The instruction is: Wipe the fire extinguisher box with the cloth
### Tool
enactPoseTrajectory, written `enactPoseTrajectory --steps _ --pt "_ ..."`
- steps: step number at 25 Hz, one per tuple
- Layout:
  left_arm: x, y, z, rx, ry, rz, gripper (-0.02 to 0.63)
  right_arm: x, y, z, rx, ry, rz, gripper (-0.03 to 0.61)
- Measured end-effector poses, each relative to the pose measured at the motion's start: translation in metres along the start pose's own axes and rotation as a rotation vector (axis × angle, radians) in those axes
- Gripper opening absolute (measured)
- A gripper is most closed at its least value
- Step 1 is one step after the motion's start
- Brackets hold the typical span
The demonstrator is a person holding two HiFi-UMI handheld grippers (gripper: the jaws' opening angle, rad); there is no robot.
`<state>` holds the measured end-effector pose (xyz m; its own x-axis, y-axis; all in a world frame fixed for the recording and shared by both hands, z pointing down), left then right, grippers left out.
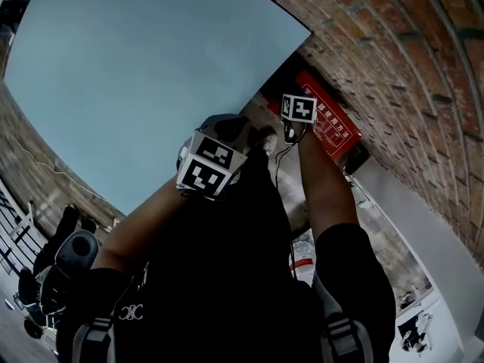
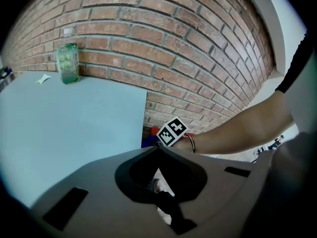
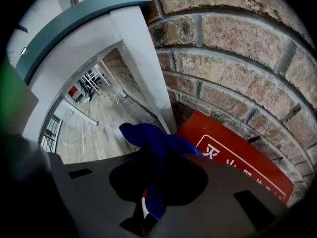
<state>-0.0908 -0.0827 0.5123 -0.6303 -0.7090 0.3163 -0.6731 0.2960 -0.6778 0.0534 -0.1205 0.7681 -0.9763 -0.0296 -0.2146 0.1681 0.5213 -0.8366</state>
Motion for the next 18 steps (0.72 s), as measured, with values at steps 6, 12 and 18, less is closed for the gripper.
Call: enactPoseTrajectory --steps 6,12,18 --pt "-0.006 -0.005 -0.003 0.009 -0.015 0.003 0.009 0.008 0.005 -0.024 -0.015 0.014 0.01 0.058" --pt "-0.001 0.0 -0.004 0.004 -0.004 0.013 0.009 0.019 0.008 -0.036 -0.002 -0.06 0.03 0.058" --pt "-0.011 -0.008 0.001 0.002 -0.018 0.003 0.009 0.027 0.01 -0.057 0.021 -0.063 0.042 0.06"
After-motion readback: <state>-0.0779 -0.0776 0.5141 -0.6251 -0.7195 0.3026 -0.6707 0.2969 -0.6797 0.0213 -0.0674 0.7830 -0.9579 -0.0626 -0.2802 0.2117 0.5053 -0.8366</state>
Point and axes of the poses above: the fingertips, and each gripper's own axes: y backward along the fingers, x to its left, z out of its top, the point moved 1 cm from there along y, backward along the fingers, and after that the axes turned 11 degrees about -x, right-handed, at the moved point
